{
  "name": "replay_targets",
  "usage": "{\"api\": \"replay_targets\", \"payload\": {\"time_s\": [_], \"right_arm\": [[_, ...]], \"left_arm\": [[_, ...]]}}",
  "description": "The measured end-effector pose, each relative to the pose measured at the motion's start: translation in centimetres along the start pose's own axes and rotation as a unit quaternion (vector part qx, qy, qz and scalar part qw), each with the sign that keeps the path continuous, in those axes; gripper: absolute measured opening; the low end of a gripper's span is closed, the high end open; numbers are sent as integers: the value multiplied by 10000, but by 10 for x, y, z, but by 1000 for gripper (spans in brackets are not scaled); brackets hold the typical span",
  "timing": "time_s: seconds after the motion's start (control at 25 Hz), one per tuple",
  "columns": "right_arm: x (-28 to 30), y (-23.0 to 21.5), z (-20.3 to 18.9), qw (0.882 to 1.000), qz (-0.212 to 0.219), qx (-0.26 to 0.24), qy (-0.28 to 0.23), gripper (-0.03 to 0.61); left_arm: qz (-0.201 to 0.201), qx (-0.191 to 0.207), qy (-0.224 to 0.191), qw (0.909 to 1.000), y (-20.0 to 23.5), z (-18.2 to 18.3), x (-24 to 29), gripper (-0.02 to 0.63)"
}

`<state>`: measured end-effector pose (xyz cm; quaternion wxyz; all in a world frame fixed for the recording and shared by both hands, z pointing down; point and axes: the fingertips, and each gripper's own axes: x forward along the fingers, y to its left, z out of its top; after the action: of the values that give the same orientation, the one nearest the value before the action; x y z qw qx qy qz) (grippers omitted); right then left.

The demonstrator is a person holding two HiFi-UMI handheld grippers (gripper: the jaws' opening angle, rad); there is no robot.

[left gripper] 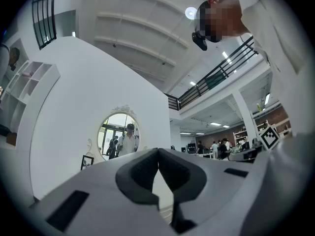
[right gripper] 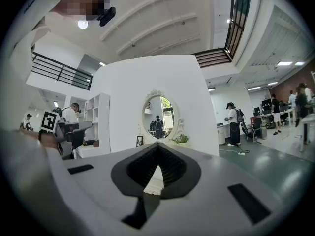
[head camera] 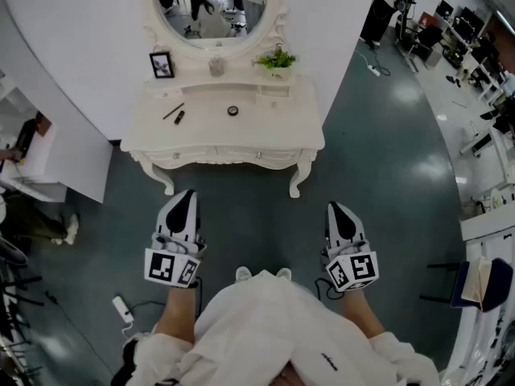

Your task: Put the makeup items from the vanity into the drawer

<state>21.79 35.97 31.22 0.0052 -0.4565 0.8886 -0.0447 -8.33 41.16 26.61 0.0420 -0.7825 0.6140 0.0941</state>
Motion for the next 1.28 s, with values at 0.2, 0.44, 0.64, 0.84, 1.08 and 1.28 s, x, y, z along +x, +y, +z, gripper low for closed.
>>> {"api": "replay_targets", "payload": {"time_s": [0.2, 0.44, 0.64, 0.84, 1.08, 1.28], "right_arm": [[0, 6, -4, 10000, 1, -9, 60, 15], [8, 14, -8, 9999, 89, 2, 102, 15], [14, 24, -4, 9999, 116, 47, 50, 17], [23, 41, -7, 9999, 122, 64, 60, 17], [32, 70, -15, 9998, 135, 26, 136, 17], [36, 85, -18, 9998, 84, 38, 192, 17]], "left_arm": [[41, 8, 11, 10000, 6, 0, -5, 28], [90, -52, 41, 9999, 15, -5, -7, 29], [-75, -3, 88, 9999, 19, -8, -9, 34], [-157, -97, 58, 9998, 31, -13, -15, 179], [-274, -156, 75, 9995, 49, -23, -24, 304], [-321, -386, 147, 9986, 63, -34, -28, 345]]}}
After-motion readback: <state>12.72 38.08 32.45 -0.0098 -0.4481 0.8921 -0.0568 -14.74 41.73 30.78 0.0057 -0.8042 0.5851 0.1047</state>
